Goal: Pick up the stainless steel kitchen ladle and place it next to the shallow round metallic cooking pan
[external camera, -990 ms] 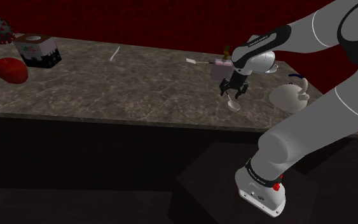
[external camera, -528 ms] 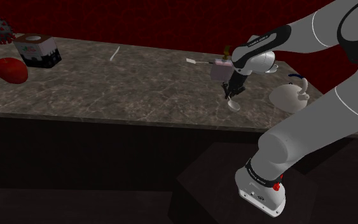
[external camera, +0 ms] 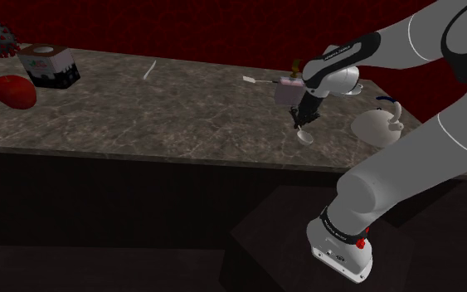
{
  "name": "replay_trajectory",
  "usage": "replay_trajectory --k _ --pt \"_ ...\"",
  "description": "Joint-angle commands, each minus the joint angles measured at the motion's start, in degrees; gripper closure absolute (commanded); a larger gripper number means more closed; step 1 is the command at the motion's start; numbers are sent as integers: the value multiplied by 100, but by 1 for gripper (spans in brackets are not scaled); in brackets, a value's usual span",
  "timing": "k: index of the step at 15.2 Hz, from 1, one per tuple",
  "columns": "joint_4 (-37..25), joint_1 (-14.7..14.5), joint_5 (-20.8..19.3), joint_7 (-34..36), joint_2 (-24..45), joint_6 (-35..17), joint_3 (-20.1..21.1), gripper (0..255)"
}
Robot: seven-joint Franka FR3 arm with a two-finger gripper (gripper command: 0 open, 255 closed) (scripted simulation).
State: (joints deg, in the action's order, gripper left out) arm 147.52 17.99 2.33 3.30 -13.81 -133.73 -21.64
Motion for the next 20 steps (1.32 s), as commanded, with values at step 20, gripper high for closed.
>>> replay_trajectory --k 20 --pt "-912 112 -296 394 -886 1751 232 255"
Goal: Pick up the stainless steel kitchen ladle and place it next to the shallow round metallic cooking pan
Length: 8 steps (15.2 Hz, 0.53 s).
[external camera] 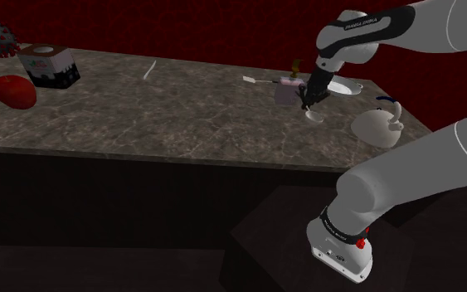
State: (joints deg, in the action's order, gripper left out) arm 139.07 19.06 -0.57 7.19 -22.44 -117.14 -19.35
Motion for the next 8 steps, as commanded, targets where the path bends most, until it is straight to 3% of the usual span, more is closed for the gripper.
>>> replay_trajectory --k 1,8 --pt "-92 5 -8 9 -34 128 7 255" --pt "-1427 73 340 -983 1322 232 -655 255"
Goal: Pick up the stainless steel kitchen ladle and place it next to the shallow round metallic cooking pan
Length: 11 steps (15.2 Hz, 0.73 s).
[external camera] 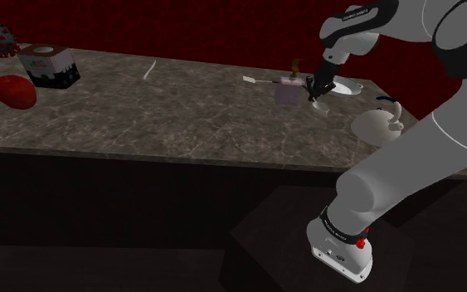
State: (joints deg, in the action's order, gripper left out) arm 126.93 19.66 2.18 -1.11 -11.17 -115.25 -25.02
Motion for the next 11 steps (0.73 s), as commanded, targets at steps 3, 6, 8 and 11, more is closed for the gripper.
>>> replay_trajectory --k 3,6,8,11 --pt "-880 96 344 -600 835 174 -314 255" --pt "-1617 251 677 -1039 1512 370 -479 255" --pt "-2153 401 915 -1312 1982 539 -553 255" --pt "-3039 709 1271 -1669 2709 853 -600 255"
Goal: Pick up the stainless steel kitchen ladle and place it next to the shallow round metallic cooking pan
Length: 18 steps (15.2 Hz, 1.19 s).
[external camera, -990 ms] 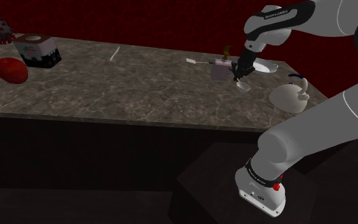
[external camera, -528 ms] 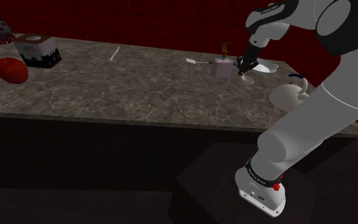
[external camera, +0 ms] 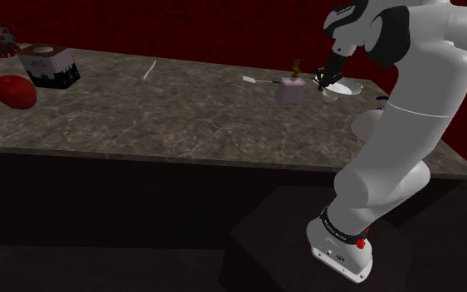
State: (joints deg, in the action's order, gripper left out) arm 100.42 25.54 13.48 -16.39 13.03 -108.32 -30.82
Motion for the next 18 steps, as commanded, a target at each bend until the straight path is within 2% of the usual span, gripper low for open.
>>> replay_trajectory --k 1,6,8,9,18 --pt "-710 245 255 -243 538 281 -20 255" --pt "-2627 1017 776 -576 1866 1029 87 255" --pt "-3645 1416 967 -610 2491 1434 175 255" --pt "-4363 1684 1078 -590 2907 1721 242 255" --pt "-3598 1527 1092 -731 2882 1023 261 255"
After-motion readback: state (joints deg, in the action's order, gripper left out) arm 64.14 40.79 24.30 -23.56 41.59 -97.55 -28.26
